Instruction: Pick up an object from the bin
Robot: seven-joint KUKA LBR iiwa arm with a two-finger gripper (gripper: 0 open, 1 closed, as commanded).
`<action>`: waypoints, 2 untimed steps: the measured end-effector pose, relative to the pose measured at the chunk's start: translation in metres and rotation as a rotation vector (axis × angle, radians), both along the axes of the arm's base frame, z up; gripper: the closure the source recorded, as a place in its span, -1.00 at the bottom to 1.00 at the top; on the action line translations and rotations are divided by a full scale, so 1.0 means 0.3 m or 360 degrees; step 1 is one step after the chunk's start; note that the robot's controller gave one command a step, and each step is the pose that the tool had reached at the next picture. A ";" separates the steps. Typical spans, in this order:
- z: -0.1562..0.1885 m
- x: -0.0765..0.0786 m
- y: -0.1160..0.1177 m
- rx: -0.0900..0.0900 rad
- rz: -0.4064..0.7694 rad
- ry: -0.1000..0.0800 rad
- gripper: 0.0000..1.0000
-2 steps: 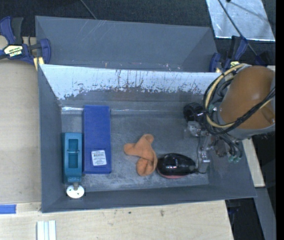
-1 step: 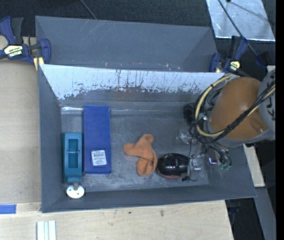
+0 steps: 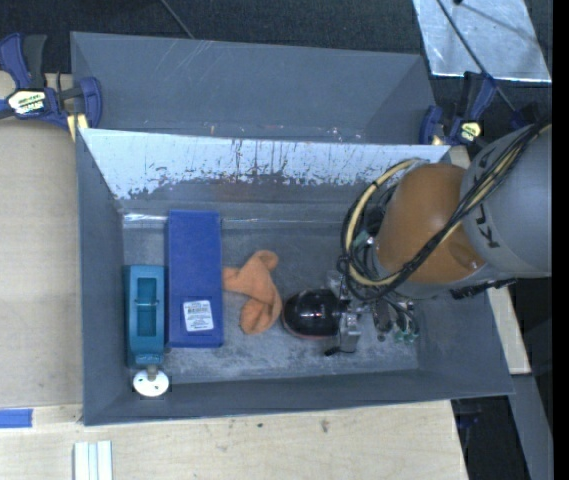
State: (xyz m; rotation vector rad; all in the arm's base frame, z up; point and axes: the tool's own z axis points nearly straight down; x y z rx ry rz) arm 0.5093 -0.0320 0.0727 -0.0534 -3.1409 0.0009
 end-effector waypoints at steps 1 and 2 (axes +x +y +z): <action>0.000 0.000 0.000 0.0000 0.0000 0.0000 1.00; 0.124 0.009 -0.018 0.0002 -0.0008 0.0009 1.00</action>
Offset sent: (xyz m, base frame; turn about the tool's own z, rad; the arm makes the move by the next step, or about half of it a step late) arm 0.0097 -0.0119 0.0823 0.0120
